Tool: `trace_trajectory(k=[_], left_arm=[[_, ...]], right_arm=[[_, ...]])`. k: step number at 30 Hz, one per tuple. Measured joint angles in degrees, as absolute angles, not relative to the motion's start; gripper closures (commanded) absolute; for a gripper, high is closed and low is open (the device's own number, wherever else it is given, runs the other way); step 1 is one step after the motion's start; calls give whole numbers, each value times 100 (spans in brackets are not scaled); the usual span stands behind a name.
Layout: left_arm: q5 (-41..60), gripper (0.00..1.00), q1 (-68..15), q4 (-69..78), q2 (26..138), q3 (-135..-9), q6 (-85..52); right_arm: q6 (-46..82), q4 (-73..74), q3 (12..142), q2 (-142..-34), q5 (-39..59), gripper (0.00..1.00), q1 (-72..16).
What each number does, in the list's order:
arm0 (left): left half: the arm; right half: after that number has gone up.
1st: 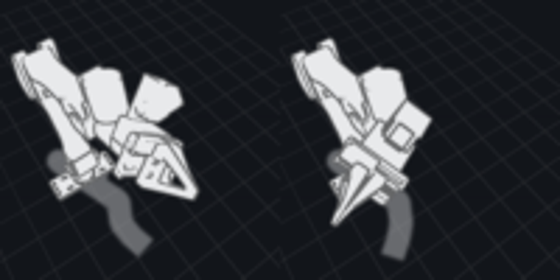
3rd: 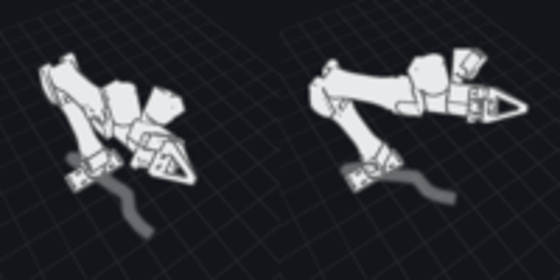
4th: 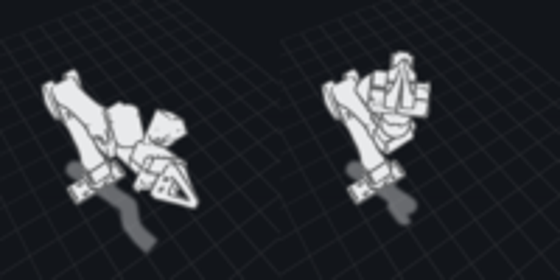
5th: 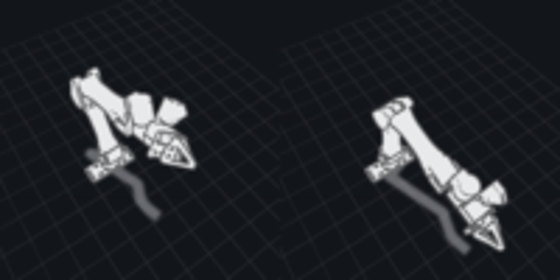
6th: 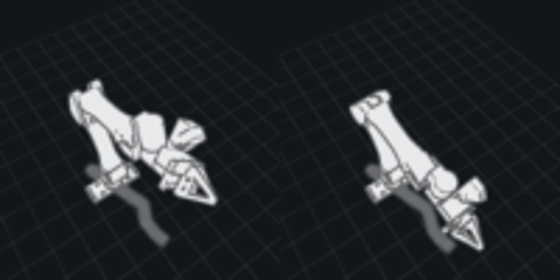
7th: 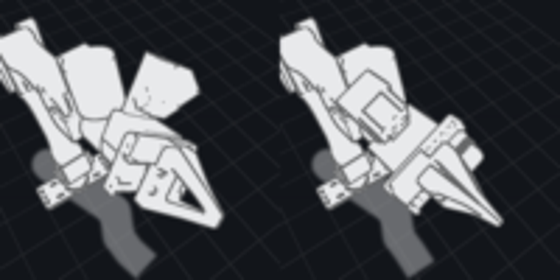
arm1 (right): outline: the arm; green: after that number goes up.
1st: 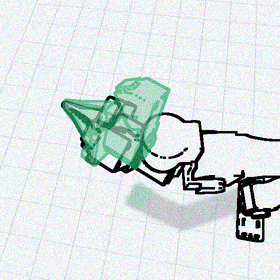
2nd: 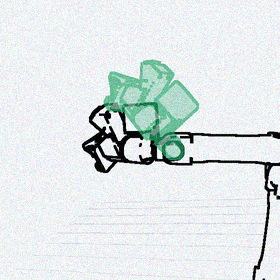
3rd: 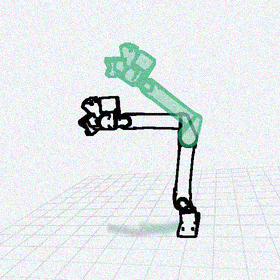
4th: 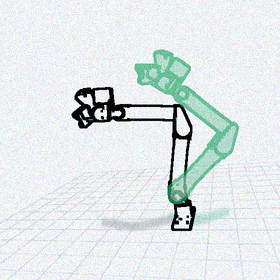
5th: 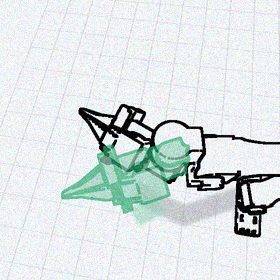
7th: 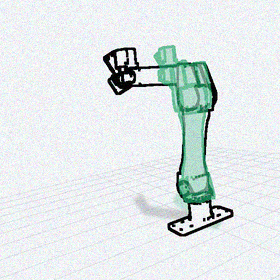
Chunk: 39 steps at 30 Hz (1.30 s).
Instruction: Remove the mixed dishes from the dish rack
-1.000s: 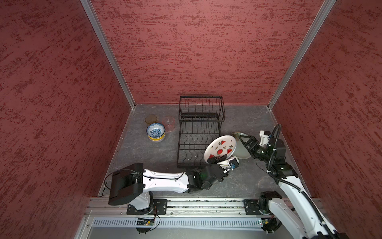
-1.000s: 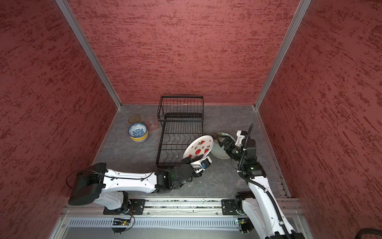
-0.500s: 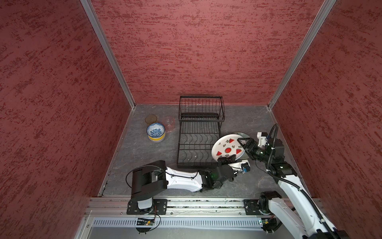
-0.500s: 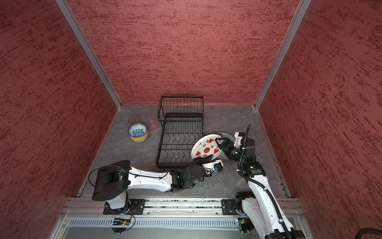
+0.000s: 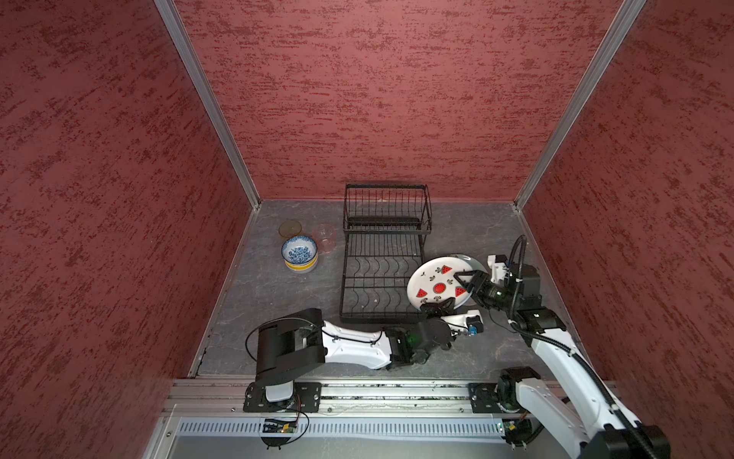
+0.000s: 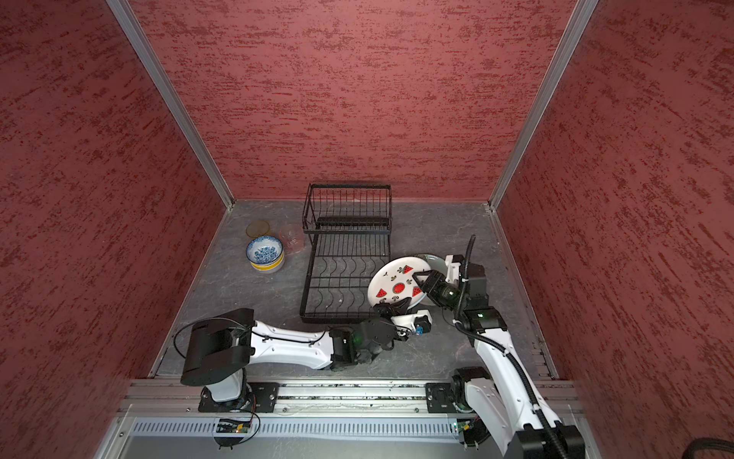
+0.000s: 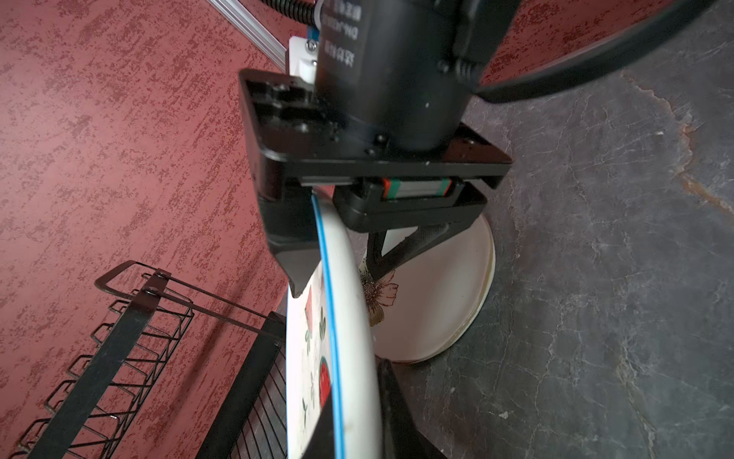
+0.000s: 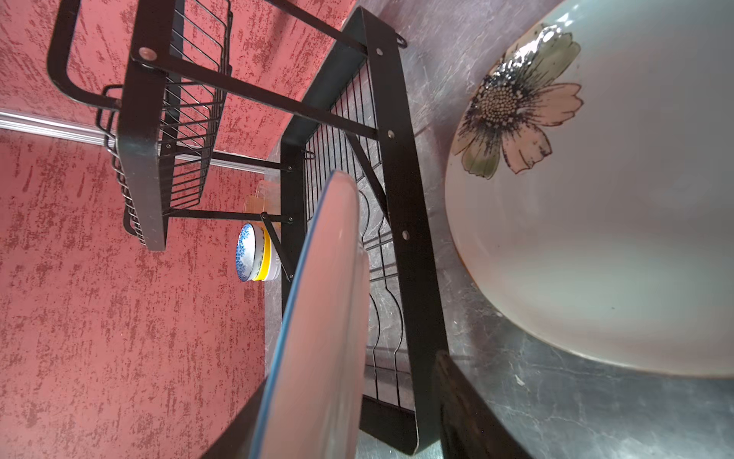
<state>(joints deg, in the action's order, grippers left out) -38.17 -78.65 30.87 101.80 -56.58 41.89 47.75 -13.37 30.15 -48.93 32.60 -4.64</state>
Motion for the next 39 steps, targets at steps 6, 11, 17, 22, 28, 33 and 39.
trace_trajectory(k=[6, 11, 17, 22, 28, 33, 39], left_arm=[[-3795, 100, -7863, 3138, 10180, -5599, 4187], [-3734, 100, -7843, 3197, 10178, -5522, 4095], [-3693, 100, -7826, 3203, 10165, -5441, 3924], [-3638, 100, -7784, 3216, 10156, -5430, 3859], [-3544, 100, -7756, 3247, 10156, -5428, 3830], [-3474, 100, -7741, 3308, 10156, -5426, 3835], [-3461, 100, -7741, 3354, 10156, -5426, 3846]], right_arm=[[4755, -1334, 3015, -4934, 3323, 65, -464], [4781, -1332, 3015, -5039, 3441, 64, -436], [4901, -1291, 3037, -5249, 3651, 64, -427], [5006, -1184, 3048, -5336, 3758, 66, -412], [5059, -1192, 3050, -5325, 3824, 85, -353], [5072, -1216, 3059, -5282, 3857, 96, -309], [5085, -1249, 3085, -5271, 3955, 100, -250]])
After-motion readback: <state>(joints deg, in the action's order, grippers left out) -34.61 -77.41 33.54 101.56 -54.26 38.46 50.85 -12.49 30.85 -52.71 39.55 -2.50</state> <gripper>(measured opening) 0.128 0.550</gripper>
